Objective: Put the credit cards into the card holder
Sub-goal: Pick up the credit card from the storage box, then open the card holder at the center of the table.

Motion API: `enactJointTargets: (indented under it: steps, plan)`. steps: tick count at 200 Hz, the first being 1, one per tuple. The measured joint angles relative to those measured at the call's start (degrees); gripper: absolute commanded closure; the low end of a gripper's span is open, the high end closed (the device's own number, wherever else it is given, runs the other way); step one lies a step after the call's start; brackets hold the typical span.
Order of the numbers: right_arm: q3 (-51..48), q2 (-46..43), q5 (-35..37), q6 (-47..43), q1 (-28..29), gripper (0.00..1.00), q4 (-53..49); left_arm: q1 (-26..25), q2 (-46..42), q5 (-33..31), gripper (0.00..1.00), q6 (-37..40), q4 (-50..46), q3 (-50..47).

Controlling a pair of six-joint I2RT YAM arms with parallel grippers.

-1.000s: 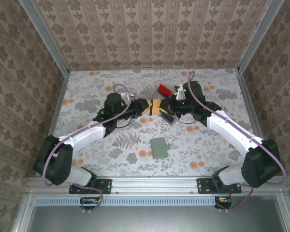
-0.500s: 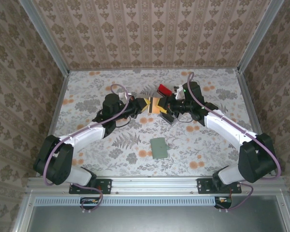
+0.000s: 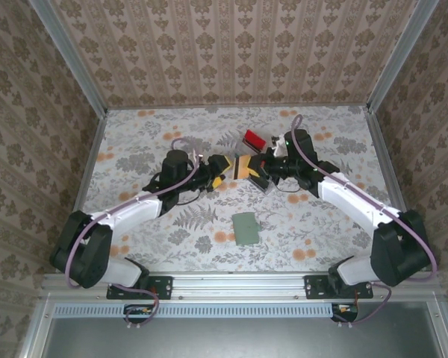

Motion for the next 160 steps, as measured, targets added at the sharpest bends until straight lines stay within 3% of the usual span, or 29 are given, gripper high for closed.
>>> enactJointTargets:
  steps: [28,55,160]
  plan:
    - [-0.2,-4.0,6.9,-7.1,2.3,0.97,-10.8,-2.1,-1.8,-5.9,0.18,7.8,-18.1,4.5]
    - [-4.0,-6.5,9.3,-10.3,4.6,0.97,-15.0,-4.6,-3.7,-9.6,0.18,12.2,-27.3,5.4]
    - [-12.5,-6.7,18.4,-14.3,12.0,0.97,-20.3,-18.3,-3.9,-21.7,0.16,13.0,-38.5,3.7]
